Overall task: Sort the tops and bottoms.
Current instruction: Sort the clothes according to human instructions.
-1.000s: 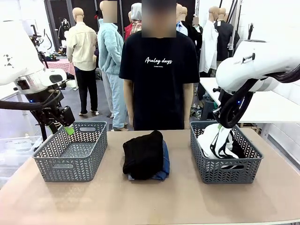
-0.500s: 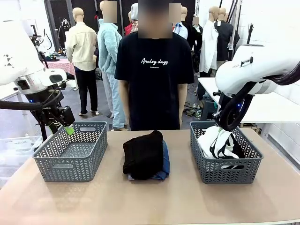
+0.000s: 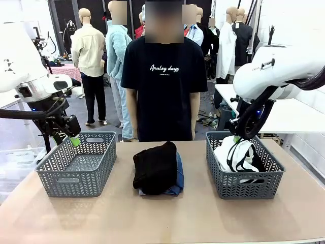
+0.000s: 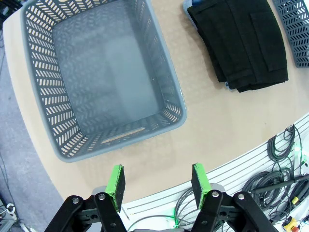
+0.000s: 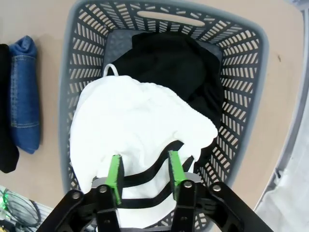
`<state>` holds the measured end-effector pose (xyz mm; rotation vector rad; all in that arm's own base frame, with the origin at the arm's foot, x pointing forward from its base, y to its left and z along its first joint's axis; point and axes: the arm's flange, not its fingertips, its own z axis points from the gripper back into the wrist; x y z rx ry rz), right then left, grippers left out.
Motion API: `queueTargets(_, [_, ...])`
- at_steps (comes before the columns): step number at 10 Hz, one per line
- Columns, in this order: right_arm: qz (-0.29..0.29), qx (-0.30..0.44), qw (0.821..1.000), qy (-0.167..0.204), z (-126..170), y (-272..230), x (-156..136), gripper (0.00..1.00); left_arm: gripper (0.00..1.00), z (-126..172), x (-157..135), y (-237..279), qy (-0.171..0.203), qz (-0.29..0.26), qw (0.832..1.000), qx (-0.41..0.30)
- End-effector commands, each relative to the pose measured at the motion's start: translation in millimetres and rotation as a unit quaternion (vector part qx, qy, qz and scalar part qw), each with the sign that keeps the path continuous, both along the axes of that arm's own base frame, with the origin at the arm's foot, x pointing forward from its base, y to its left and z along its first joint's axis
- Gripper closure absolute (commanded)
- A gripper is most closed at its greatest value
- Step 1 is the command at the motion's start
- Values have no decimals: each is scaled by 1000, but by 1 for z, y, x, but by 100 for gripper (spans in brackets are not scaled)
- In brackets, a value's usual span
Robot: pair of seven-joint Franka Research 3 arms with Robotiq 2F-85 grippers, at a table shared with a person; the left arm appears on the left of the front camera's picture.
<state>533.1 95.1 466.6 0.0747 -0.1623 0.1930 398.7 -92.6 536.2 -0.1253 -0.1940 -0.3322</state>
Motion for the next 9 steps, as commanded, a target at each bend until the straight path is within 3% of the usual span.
queueTargets(1, [-9, 3, 1000, -8, 19, 7, -7, 0, 28, 1, 0, 3, -4, -2, 1000, 3])
queueTargets(4, [-3, 0, 999, -37, 50, 20, -16, 0, 28, 1, 0, 3, -4, -2, 1000, 3])
queueTargets(5, [-1, -17, 999, -30, 59, 29, -17, 0, 28, 1, 0, 3, -4, -2, 1000, 3])
queueTargets(6, [7, 4, 999, -38, 43, 13, -13, 0, 28, 1, 0, 3, -4, -2, 1000, 3])
queueTargets(9, [7, 4, 999, -38, 43, 13, -13, 0, 28, 1, 0, 3, -4, -2, 1000, 3])
